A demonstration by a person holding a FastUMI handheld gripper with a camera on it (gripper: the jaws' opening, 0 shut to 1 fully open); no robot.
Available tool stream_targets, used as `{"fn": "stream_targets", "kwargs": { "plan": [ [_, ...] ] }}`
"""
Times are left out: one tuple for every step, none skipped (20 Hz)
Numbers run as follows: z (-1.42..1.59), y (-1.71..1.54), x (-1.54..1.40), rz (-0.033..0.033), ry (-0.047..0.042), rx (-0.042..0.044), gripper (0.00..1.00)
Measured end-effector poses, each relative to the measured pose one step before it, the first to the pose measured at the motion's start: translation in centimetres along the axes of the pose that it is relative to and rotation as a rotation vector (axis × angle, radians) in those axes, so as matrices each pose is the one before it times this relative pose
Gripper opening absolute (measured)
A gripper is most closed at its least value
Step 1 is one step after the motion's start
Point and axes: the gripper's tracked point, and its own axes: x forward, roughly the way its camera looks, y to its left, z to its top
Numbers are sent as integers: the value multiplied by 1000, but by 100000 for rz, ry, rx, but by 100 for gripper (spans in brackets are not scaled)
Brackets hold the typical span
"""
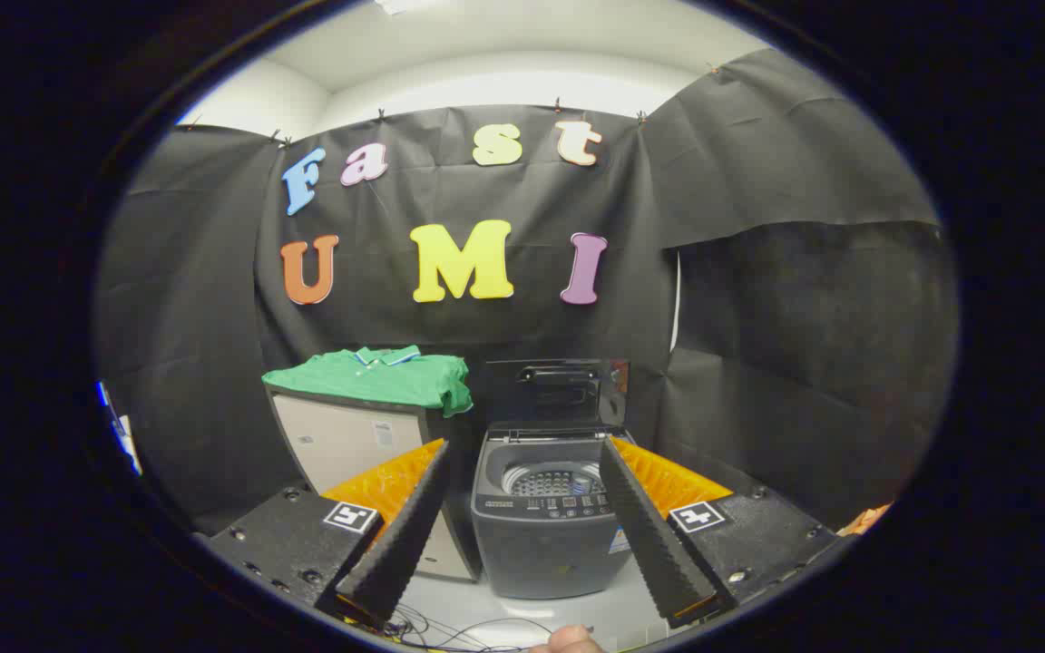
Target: Put the clothes into the washing machine and then close the washing machine lid.
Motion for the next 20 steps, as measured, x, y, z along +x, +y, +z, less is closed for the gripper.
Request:
{"fn": "stream_targets", "kwargs": {
  "plan": [
    [14, -120, 47, -334, 61, -59, 100],
    [-57, 52, -41, -217, 9, -241, 100],
    [91, -81, 19, -325, -123, -197, 100],
    [47, 44, 25, -215, -267, -114, 100],
    [101, -13, 108, -558, -15, -142, 100],
    [5, 5, -105, 65, -45, 64, 100],
    [125, 102, 25, -220, -167, -46, 100],
    [35, 0, 134, -15, -272, -11, 100],
    [95, 117, 33, -66, -299, -181, 100],
    [63, -43, -37, -105, -327, -195, 100],
    [63, 172, 13, -6, -130, -425, 100],
    [-69, 152, 25, -152, 61, -491, 100],
    [142, 229, 44, 330, -157, -152, 100],
    [274, 369, 147, 100, -218, -78, 100],
    [391, 303, 144, 263, -721, 123, 100],
    [396, 266, 254, -125, -948, 236, 100],
    [512, 358, 194, 81, -672, 121, 100],
    [254, 524, 235, -145, -681, 108, 100],
    [389, 478, 227, -5, -111, 0, 100],
    [215, 613, 252, -9, -275, 257, 100]
  ]
}}
